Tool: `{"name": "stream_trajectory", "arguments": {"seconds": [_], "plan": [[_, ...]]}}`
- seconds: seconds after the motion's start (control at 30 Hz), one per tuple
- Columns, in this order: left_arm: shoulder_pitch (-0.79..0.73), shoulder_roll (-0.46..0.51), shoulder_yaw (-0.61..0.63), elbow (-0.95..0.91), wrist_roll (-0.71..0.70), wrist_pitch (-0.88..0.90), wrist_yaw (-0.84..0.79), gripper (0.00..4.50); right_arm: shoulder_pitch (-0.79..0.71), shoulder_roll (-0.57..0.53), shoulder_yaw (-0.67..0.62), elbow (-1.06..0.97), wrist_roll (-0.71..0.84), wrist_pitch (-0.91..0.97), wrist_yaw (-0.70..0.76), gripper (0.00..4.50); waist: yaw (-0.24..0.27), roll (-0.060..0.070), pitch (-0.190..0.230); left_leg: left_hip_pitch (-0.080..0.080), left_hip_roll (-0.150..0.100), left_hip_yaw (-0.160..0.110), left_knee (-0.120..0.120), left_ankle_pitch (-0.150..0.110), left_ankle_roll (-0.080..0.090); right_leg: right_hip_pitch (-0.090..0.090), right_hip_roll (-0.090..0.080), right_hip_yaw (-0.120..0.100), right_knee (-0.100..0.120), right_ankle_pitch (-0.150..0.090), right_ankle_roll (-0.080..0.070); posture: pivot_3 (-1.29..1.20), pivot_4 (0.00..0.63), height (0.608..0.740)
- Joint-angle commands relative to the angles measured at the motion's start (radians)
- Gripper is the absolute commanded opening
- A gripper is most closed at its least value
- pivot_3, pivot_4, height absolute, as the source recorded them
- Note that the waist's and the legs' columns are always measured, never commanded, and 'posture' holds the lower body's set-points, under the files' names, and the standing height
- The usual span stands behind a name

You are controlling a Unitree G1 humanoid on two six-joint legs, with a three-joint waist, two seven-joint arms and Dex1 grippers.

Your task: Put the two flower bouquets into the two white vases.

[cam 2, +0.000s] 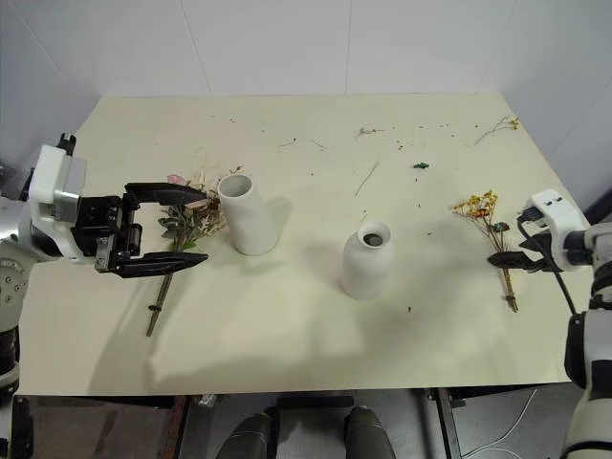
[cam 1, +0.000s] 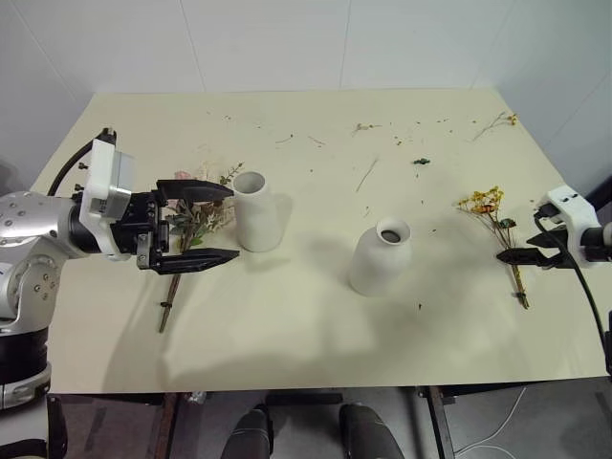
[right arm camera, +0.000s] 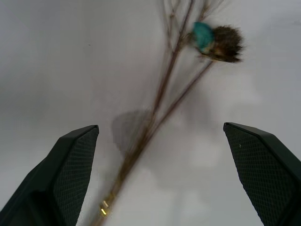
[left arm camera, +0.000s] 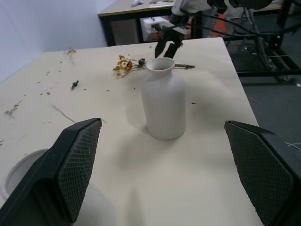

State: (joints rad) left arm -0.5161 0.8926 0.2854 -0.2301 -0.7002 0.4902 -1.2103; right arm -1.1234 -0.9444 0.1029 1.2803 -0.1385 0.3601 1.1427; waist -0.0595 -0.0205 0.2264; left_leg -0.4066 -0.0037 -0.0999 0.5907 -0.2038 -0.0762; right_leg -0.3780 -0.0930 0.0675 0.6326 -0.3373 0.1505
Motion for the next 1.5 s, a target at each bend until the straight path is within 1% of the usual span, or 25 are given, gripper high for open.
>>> {"name": "stream_trajectory", "arguments": {"seconds": [0.03,0.1,0.17,0.27,0.3,0.33,0.4,0.47,0.5,0.57,0.7,0.77,0.83,0.87,0.9,0.93,1.0,1.07,1.13,1.2,1.33,1.4,1.5], "plan": [[0.025,0.032,0.069,-0.057,-0.035,0.011,0.024,4.5,-0.021,0.007,0.012,0.015,-0.03,0.01,-0.008,4.32,0.0,0.0,0.0,0.0,0.0,0.0,0.0,0.0,0.0,0.0,0.0,0.0,0.0,0.0,0.0,0.0,0.15,0.74],[0.039,0.043,0.088,-0.071,-0.044,0.019,0.033,4.5,-0.021,0.024,0.023,0.024,-0.049,0.011,-0.023,3.87,0.002,0.0,0.0,0.0,0.0,0.0,0.0,0.0,0.0,0.0,0.0,0.0,0.0,0.0,0.0,0.0,0.15,0.74],[0.05,0.05,0.101,-0.08,-0.05,0.024,0.04,4.5,-0.029,0.032,0.018,0.03,-0.054,0.012,-0.028,3.25,0.001,0.0,0.0,0.0,0.0,0.0,0.0,0.0,0.0,0.0,0.0,0.0,0.0,0.0,0.0,0.0,0.15,0.74],[0.063,0.056,0.112,-0.088,-0.054,0.026,0.044,4.5,-0.036,0.037,0.011,0.033,-0.06,0.009,-0.034,2.17,0.001,0.0,0.0,0.0,0.0,0.0,0.001,0.0,0.0,0.001,0.0,0.0,0.0,0.0,0.0,0.0,0.15,0.74],[0.066,0.058,0.114,-0.089,-0.056,0.026,0.045,4.5,-0.038,0.038,0.01,0.034,-0.061,0.008,-0.034,1.9,0.001,0.0,0.0,0.0,0.0,0.0,0.002,0.0,0.0,0.001,0.0,0.0,0.001,0.0,0.0,0.0,0.15,0.74],[0.068,0.057,0.116,-0.089,-0.056,0.025,0.047,4.5,-0.041,0.038,0.006,0.035,-0.059,0.005,-0.036,1.44,0.001,0.0,0.0,0.0,0.0,0.0,0.002,0.0,0.0,0.001,0.0,0.0,0.001,0.0,0.001,0.0,0.15,0.74],[0.067,0.056,0.113,-0.083,-0.052,0.021,0.046,4.5,-0.045,0.039,0.001,0.035,-0.056,0.003,-0.035,0.9,0.0,0.0,0.0,0.0,0.0,0.0,0.003,0.0,0.0,0.001,0.0,0.0,0.002,0.0,0.001,0.0,0.15,0.74],[0.063,0.053,0.108,-0.075,-0.047,0.015,0.044,4.5,-0.049,0.034,-0.01,0.034,-0.049,-0.001,-0.041,0.19,0.001,0.0,0.0,0.0,0.0,0.0,0.003,0.0,0.0,0.001,0.0,0.0,0.003,0.0,0.001,0.0,0.15,0.74],[0.058,0.049,0.103,-0.069,-0.046,0.012,0.044,4.5,-0.053,0.027,-0.019,0.031,-0.041,-0.008,-0.037,0.02,0.0,0.0,0.0,0.0,0.0,0.0,0.003,0.0,0.0,0.001,0.0,0.0,0.003,0.0,0.001,0.0,0.15,0.74],[0.047,0.043,0.091,-0.051,-0.038,0.002,0.04,4.5,-0.064,0.02,-0.041,0.025,-0.024,-0.015,-0.042,0.02,0.0,0.0,0.0,0.0,0.0,0.0,0.003,0.0,0.0,0.001,0.0,0.0,0.003,0.0,0.001,0.0,0.15,0.74],[0.018,0.007,0.045,0.002,-0.024,-0.029,0.036,4.5,-0.089,0.019,-0.154,-0.012,0.079,-0.026,-0.043,0.02,0.0,0.0,0.0,0.0,0.0,0.0,0.003,0.0,0.0,0.001,0.0,0.0,0.003,0.0,0.001,0.0,0.15,0.74],[0.005,-0.011,0.022,0.034,-0.016,-0.045,0.028,4.5,-0.11,0.037,-0.222,-0.062,0.152,-0.009,-0.026,0.02,-0.002,0.0,0.0,0.0,0.0,0.0,0.003,0.0,0.0,0.001,0.0,0.0,0.003,0.0,0.001,0.0,0.15,0.74],[-0.011,-0.034,-0.003,0.072,-0.005,-0.064,0.019,4.5,-0.082,0.07,-0.326,-0.215,0.278,-0.034,0.0,0.02,-0.004,0.0,0.0,0.0,0.0,0.0,0.003,0.0,0.0,0.001,0.001,0.0,0.003,0.0,0.001,0.0,0.15,0.74],[-0.022,-0.048,-0.018,0.098,0.002,-0.075,0.014,4.5,-0.014,0.111,-0.405,-0.409,0.379,-0.032,-0.006,0.02,-0.004,0.0,0.0,0.001,0.0,0.0,0.003,0.0,0.0,0.001,0.001,0.0,0.003,0.0,0.001,0.0,0.15,0.74],[-0.03,-0.058,-0.028,0.116,0.007,-0.083,0.009,4.5,0.042,0.142,-0.462,-0.558,0.452,-0.022,-0.016,0.02,-0.004,0.0,0.0,0.001,0.0,0.0,0.002,0.0,0.0,0.001,0.001,0.0,0.003,0.0,0.001,0.0,0.15,0.74],[-0.037,-0.063,-0.034,0.13,0.011,-0.089,0.005,4.5,0.086,0.164,-0.496,-0.666,0.497,-0.005,-0.033,0.02,-0.002,0.0,0.0,0.001,0.002,0.0,0.003,0.0,-0.001,0.001,0.003,0.0,0.004,0.0,0.001,0.0,0.15,0.74],[-0.065,-0.083,-0.055,0.173,0.023,-0.105,-0.007,4.5,0.229,0.212,-0.527,-0.959,0.584,0.15,-0.117,0.02,0.004,0.0,0.0,0.0,0.003,-0.002,0.003,0.0,-0.003,0.0,0.004,0.0,0.004,0.0,0.001,0.0,0.15,0.74],[-0.091,-0.1,-0.072,0.217,0.035,-0.12,-0.014,4.5,0.319,0.273,-0.556,-1.178,0.666,0.208,-0.201,0.02,0.017,0.0,0.0,-0.001,0.003,-0.004,0.003,0.0,-0.003,0.001,0.005,-0.001,0.006,-0.001,0.001,0.0,0.15,0.74],[-0.102,-0.11,-0.077,0.243,0.044,-0.131,-0.016,4.5,0.35,0.319,-0.587,-1.299,0.742,0.239,-0.273,0.02,0.022,0.0,0.0,-0.002,0.003,-0.004,0.004,-0.001,-0.002,0.0,0.004,-0.001,0.008,-0.001,0.001,0.0,0.15,0.74],[-0.104,-0.119,-0.077,0.261,0.049,-0.136,-0.013,4.5,0.38,0.387,-0.615,-1.438,0.86,0.281,-0.351,0.02,0.024,0.0,0.0,-0.002,0.0,-0.003,0.006,-0.001,-0.002,-0.001,0.001,-0.001,0.007,-0.001,0.001,0.0,0.15,0.74],[-0.114,-0.123,-0.083,0.294,0.06,-0.146,-0.022,4.5,0.43,0.456,-0.614,-1.55,0.967,0.285,-0.429,0.02,0.028,-0.002,-0.001,0.0,0.001,-0.003,0.006,-0.001,-0.002,-0.001,0.002,-0.001,0.01,-0.001,0.0,0.0,0.15,0.74],[-0.118,-0.126,-0.083,0.304,0.065,-0.15,-0.023,4.5,0.456,0.467,-0.602,-1.58,1.01,0.296,-0.451,0.02,0.028,-0.003,-0.002,0.001,0.001,-0.004,0.006,-0.001,-0.001,0.0,0.002,-0.001,0.01,-0.001,0.0,0.0,0.15,0.74],[-0.12,-0.125,-0.083,0.3,0.066,-0.147,-0.022,4.5,0.507,0.473,-0.569,-1.601,1.024,0.287,-0.457,0.02,0.029,-0.003,-0.002,0.001,0.0,-0.003,0.006,0.0,-0.001,0.001,0.001,-0.001,0.01,-0.001,0.0,0.0,0.15,0.74]]}}
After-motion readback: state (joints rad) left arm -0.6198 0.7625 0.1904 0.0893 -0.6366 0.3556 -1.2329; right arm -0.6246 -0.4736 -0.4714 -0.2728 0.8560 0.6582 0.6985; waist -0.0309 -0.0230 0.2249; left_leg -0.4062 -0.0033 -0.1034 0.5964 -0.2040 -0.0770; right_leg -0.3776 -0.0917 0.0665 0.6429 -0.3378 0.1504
